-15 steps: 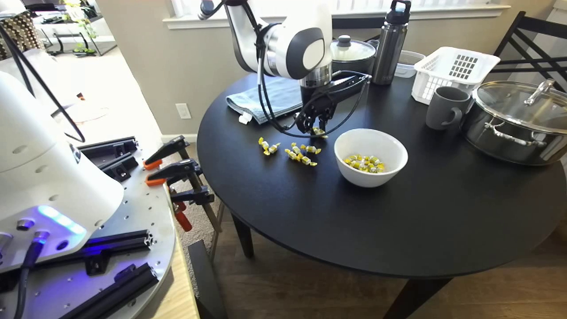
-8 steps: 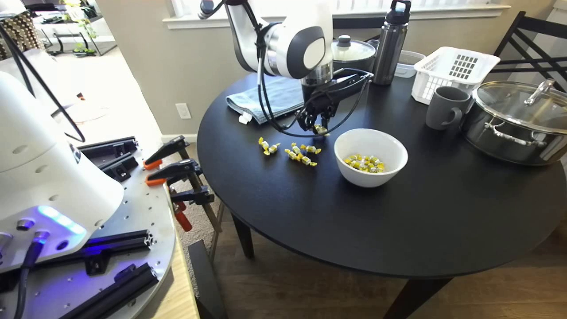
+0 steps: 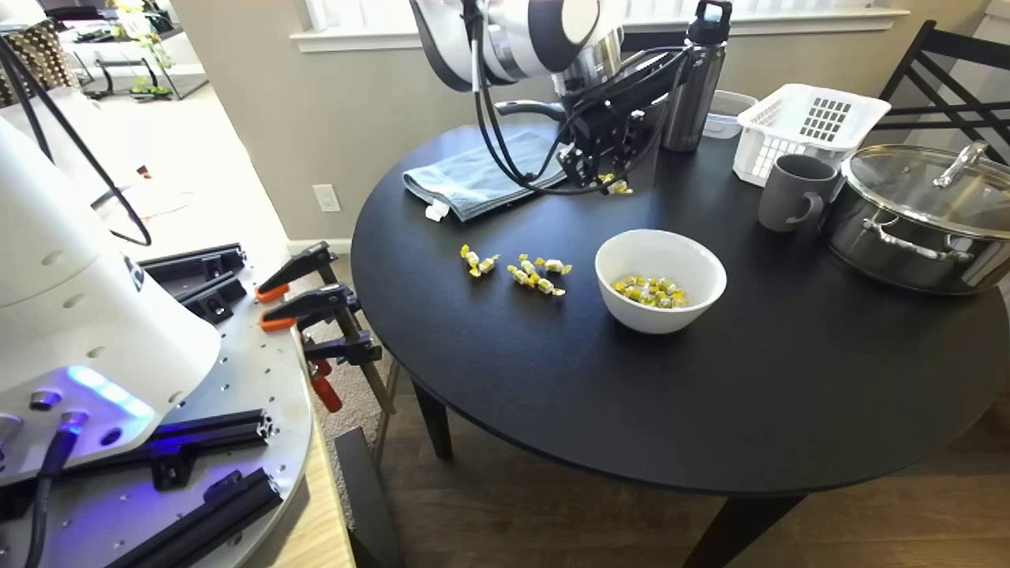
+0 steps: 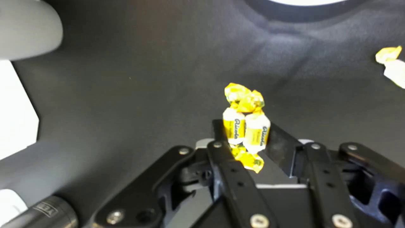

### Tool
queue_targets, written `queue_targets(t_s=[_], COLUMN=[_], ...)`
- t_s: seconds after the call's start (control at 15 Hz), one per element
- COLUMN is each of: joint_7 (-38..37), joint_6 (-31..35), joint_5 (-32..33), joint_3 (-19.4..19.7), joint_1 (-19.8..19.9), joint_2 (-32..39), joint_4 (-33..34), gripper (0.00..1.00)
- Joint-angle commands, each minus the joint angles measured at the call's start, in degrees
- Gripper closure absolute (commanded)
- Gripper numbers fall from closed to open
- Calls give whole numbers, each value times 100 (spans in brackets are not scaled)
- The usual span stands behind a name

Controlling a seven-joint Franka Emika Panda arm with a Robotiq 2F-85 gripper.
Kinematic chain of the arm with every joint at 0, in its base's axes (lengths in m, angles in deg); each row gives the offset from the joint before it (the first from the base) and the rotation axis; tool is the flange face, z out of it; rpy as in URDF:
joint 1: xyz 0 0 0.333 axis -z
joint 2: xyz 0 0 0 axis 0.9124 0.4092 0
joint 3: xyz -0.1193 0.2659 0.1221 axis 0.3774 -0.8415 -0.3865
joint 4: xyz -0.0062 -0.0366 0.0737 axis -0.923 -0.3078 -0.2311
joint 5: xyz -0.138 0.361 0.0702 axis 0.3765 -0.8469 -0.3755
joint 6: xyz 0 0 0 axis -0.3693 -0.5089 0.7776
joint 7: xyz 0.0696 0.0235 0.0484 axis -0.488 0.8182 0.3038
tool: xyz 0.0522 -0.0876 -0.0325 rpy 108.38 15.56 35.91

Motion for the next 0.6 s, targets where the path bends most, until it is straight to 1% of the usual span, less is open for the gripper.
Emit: queue_targets(t_s=[0.0,0.07,0.13,0.2,0.27,0.4,0.53], joint_7=[-902,-1091,-1619,-1851,-2199,-2722,-3112], joint_6=[-652,-875,-1206,-1462,-1714,-2208,-2639], joint_5=[465,602,1235,1518,1896,2466,2834], joint_3=[1376,1662,1609,1572,1434,1039,647], joint_1=[-1165,-1404,-1269,-1226,-1097,-741,-419], joint_2=[-441,-468,-535,-590,-632,-679,-688], joint_4=[-228,-230,-173,-173,-160,-138,-125], gripper=[91,91,91,91,91,91,91])
